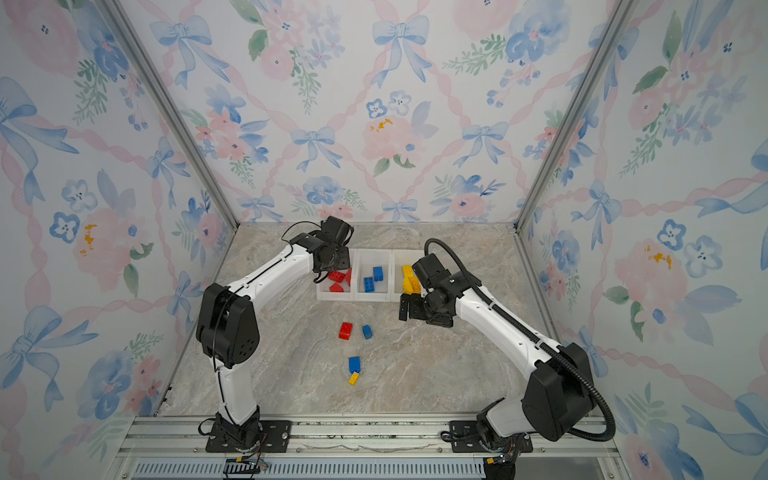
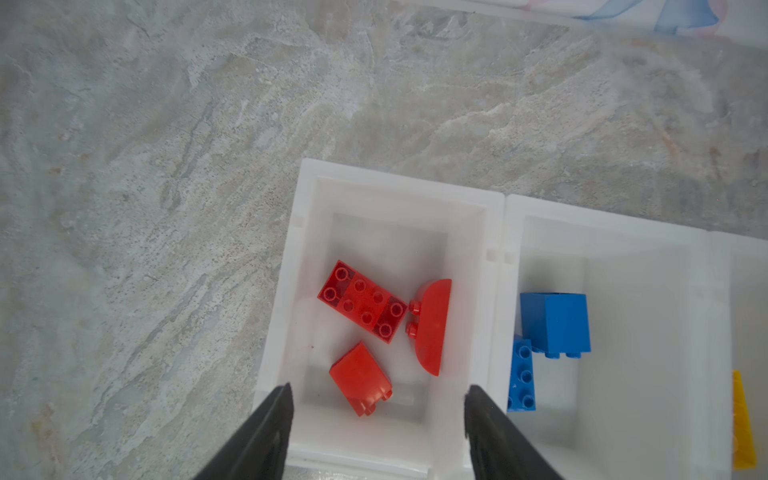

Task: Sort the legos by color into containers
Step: 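Move the right gripper down toward a blue brick while the left gripper withdraws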

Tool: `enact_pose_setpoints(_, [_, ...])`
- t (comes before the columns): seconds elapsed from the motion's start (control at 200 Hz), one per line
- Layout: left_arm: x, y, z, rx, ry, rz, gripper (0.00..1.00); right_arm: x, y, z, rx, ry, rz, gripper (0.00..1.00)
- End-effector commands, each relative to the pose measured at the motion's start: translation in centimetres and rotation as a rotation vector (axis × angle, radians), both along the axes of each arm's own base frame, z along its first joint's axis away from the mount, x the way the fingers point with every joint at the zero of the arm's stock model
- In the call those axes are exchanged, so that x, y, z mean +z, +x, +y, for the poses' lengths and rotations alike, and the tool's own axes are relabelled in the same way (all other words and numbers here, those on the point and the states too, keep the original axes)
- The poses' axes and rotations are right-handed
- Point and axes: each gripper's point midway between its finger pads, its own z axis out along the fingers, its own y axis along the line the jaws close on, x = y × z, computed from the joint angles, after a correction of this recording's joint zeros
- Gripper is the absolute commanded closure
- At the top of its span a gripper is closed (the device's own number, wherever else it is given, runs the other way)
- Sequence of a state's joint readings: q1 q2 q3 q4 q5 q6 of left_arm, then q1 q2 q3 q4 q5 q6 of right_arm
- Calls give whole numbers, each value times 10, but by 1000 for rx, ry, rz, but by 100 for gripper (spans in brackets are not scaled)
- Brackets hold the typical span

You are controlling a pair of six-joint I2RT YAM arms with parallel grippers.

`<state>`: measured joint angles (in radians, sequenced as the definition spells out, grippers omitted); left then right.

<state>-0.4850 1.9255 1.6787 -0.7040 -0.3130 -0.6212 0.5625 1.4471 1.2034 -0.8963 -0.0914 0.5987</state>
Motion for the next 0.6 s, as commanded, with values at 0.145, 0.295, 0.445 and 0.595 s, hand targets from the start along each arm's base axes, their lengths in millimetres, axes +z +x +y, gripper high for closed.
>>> enact_pose_setpoints(0.145, [12,-28,-3,-31,-80,-4,30,0,5,25,65,-28,-41,0])
enact_pose_setpoints(0.295, [16,-43,3,-28,-115,-28,29,-2,4,42,112,-44,-51,0])
enact_pose_setpoints(0.445, [13,-60,7,-38,-150,-35,29,-4,3,60,159,-56,-65,0])
enact_pose_setpoints(0.595, [11,-76,14,-45,-176,-45,28,-8,2,76,209,-72,-74,0])
